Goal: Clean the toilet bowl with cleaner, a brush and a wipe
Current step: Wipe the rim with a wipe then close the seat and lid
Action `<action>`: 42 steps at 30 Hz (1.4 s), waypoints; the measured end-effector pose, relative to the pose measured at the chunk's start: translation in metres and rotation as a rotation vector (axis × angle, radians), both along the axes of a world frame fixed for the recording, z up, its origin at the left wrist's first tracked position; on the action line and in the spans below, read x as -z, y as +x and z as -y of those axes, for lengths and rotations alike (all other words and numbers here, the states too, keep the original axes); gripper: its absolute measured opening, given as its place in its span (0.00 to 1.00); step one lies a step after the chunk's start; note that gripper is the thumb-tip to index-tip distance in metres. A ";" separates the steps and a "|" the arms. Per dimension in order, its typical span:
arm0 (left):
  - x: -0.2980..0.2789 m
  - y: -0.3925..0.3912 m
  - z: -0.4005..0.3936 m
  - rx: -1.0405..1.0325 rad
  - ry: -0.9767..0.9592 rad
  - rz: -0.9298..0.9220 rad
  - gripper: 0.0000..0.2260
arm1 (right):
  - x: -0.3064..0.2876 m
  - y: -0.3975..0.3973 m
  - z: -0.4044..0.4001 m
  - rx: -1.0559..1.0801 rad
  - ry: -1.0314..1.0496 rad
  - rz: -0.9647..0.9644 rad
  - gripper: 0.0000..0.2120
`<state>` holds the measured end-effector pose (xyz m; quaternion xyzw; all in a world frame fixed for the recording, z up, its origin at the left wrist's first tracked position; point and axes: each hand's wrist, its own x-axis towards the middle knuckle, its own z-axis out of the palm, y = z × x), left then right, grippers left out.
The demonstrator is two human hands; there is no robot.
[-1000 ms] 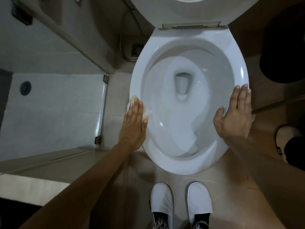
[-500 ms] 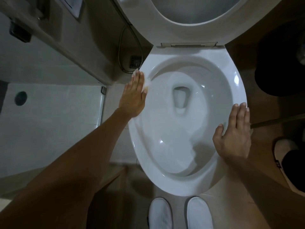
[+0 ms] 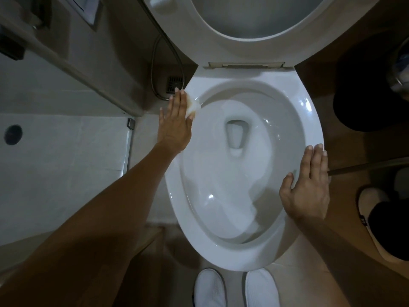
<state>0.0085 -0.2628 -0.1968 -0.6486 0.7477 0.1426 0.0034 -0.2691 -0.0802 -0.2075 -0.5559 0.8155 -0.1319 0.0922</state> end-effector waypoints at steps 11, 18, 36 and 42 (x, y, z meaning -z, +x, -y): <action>-0.014 0.013 -0.028 0.051 0.024 0.102 0.25 | -0.003 0.001 0.000 0.002 0.049 0.012 0.35; -0.055 0.029 -0.062 0.037 0.018 0.151 0.20 | -0.016 -0.001 0.000 -0.069 0.229 -0.023 0.36; -0.267 0.018 -0.149 -0.113 0.017 0.058 0.20 | -0.254 -0.001 0.001 -0.239 0.527 0.029 0.32; -0.354 -0.001 -0.155 -0.125 0.040 0.084 0.20 | -0.338 0.002 0.003 -0.286 0.517 0.044 0.32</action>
